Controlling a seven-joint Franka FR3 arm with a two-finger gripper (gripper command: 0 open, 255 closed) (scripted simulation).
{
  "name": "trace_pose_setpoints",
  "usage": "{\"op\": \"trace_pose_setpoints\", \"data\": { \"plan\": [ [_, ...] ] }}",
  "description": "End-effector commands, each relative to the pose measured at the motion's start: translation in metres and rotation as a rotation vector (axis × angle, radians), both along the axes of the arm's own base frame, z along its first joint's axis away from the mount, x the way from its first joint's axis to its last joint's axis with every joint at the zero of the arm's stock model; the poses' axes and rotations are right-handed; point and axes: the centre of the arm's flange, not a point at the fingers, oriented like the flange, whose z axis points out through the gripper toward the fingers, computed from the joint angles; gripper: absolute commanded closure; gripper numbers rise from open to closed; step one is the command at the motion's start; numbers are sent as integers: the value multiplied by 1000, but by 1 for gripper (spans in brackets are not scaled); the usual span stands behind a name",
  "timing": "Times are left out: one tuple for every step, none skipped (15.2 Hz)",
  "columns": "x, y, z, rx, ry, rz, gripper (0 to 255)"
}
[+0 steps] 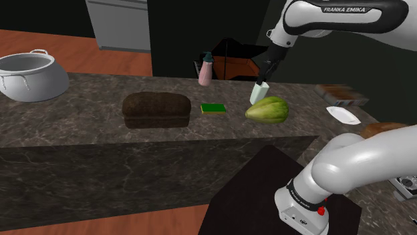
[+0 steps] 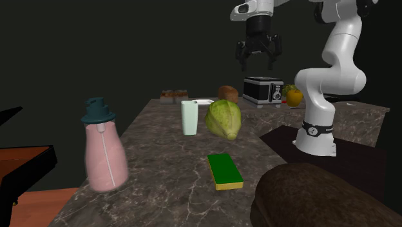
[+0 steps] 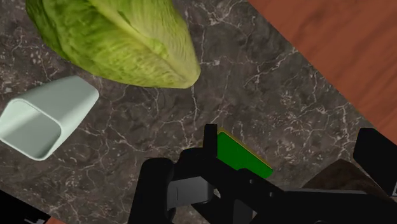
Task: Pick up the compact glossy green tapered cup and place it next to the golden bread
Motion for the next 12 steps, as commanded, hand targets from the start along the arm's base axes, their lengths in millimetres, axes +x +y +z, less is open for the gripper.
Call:
{"op": "trace_pose_setpoints", "data": {
  "plan": [
    [9, -22, -10, -5, 1, -5, 0],
    [13, -33, -15, -7, 2, -9, 0],
    [17, -45, -20, -9, 3, -12, 0],
    [21, -56, -26, -10, 3, -15, 0],
    [26, -67, -31, -12, 4, -18, 0],
    [30, -78, -36, -14, 5, -21, 0],
    [34, -89, -41, -16, 6, -24, 0],
    [38, -100, -46, -18, 7, -27, 0],
    [42, -112, -51, -20, 7, -30, 0],
    [45, -123, -57, -21, 8, -33, 0],
    [49, -134, -62, -23, 9, -36, 0],
    [53, -145, -67, -25, 10, -39, 0]
  ]
}}
